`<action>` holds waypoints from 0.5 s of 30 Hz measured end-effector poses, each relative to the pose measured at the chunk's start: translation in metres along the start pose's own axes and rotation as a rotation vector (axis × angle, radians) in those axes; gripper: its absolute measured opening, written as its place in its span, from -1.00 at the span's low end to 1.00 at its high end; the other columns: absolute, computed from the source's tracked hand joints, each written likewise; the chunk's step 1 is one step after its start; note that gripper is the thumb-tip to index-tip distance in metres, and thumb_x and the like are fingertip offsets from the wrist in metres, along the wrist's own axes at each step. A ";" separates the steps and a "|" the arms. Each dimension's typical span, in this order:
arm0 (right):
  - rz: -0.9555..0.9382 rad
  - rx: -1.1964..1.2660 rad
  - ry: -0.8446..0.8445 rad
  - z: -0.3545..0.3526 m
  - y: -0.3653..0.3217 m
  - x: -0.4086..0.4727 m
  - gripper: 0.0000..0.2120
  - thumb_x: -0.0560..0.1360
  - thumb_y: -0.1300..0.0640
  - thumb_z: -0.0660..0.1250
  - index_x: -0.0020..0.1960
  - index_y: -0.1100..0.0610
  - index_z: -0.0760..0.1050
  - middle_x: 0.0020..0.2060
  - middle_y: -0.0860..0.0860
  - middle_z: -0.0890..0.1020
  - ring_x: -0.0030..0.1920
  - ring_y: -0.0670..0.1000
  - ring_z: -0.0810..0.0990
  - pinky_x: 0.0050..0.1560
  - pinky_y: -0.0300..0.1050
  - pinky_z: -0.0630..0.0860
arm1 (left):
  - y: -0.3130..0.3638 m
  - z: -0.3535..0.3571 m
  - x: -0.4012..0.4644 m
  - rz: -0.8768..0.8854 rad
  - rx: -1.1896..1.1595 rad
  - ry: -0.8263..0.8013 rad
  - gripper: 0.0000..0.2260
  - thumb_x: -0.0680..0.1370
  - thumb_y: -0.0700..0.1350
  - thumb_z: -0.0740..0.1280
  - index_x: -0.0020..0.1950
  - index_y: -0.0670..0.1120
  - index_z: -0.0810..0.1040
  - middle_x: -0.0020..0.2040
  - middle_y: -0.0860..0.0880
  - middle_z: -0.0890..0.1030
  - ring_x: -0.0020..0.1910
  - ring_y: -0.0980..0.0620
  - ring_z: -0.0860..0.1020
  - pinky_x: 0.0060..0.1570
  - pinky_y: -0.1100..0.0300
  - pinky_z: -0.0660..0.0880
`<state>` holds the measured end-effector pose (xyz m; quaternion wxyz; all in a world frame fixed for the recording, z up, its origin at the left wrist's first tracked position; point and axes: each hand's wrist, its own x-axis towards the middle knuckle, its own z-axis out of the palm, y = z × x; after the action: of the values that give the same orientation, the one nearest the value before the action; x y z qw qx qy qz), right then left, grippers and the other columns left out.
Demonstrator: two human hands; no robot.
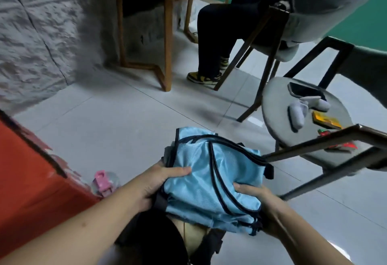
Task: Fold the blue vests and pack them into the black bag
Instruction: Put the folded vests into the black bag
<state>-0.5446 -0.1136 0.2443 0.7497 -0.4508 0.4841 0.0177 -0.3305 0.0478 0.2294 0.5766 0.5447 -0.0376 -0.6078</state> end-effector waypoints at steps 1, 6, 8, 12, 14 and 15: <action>-0.003 0.030 0.026 -0.006 0.008 0.004 -0.36 0.20 0.18 0.59 0.26 0.23 0.58 0.08 0.29 0.69 0.07 0.35 0.69 0.20 0.26 0.58 | -0.007 0.000 0.011 -0.002 0.004 -0.015 -0.54 0.39 -0.21 0.55 0.27 -0.15 0.57 0.09 -0.28 0.69 0.01 -0.26 0.69 0.01 -0.11 0.61; -0.020 0.000 0.134 -0.041 0.025 0.017 -0.47 0.33 0.32 0.56 0.27 0.17 0.55 0.08 0.24 0.71 0.06 0.31 0.70 0.19 0.25 0.57 | -0.056 0.013 0.052 -0.025 -0.033 -0.067 -0.43 0.35 -0.24 0.60 0.32 -0.10 0.52 0.11 -0.23 0.70 0.07 -0.27 0.69 0.09 -0.14 0.62; 0.001 -0.012 0.131 -0.060 0.034 0.027 -0.52 0.41 0.35 0.49 0.31 0.19 0.53 0.13 0.25 0.69 0.11 0.32 0.68 0.26 0.31 0.52 | -0.082 0.021 0.063 -0.005 -0.061 -0.043 -0.40 0.33 -0.26 0.61 0.32 -0.08 0.49 0.09 -0.18 0.72 0.05 -0.23 0.70 0.01 -0.06 0.64; 0.083 -0.068 0.126 -0.082 0.059 0.055 -0.52 0.38 0.37 0.50 0.29 0.25 0.55 0.12 0.25 0.69 0.11 0.30 0.69 0.27 0.29 0.52 | -0.138 0.022 0.076 -0.002 -0.149 0.036 -0.41 0.31 -0.32 0.61 0.27 -0.09 0.50 0.06 -0.20 0.72 0.02 -0.25 0.70 0.00 -0.08 0.63; 0.106 -0.141 0.099 -0.082 0.066 0.069 -0.51 0.34 0.39 0.52 0.25 0.26 0.58 0.09 0.24 0.70 0.08 0.28 0.70 0.20 0.21 0.57 | -0.170 0.017 0.077 -0.026 -0.216 0.078 -0.29 0.22 -0.28 0.65 0.33 -0.15 0.49 0.10 -0.24 0.70 0.04 -0.28 0.69 -0.02 -0.09 0.64; 0.115 -0.180 0.071 -0.081 0.066 0.076 -0.52 0.33 0.41 0.52 0.23 0.27 0.59 0.08 0.23 0.71 0.07 0.26 0.71 0.15 0.16 0.59 | -0.183 0.015 0.076 -0.027 -0.236 0.120 -0.22 0.15 -0.25 0.67 0.34 -0.13 0.49 0.10 -0.23 0.71 0.04 -0.25 0.70 -0.08 -0.04 0.66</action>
<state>-0.5921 -0.1614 0.1338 0.6864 -0.4884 0.5316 0.0881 -0.4423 0.0433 0.0649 0.6297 0.5088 0.0759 -0.5821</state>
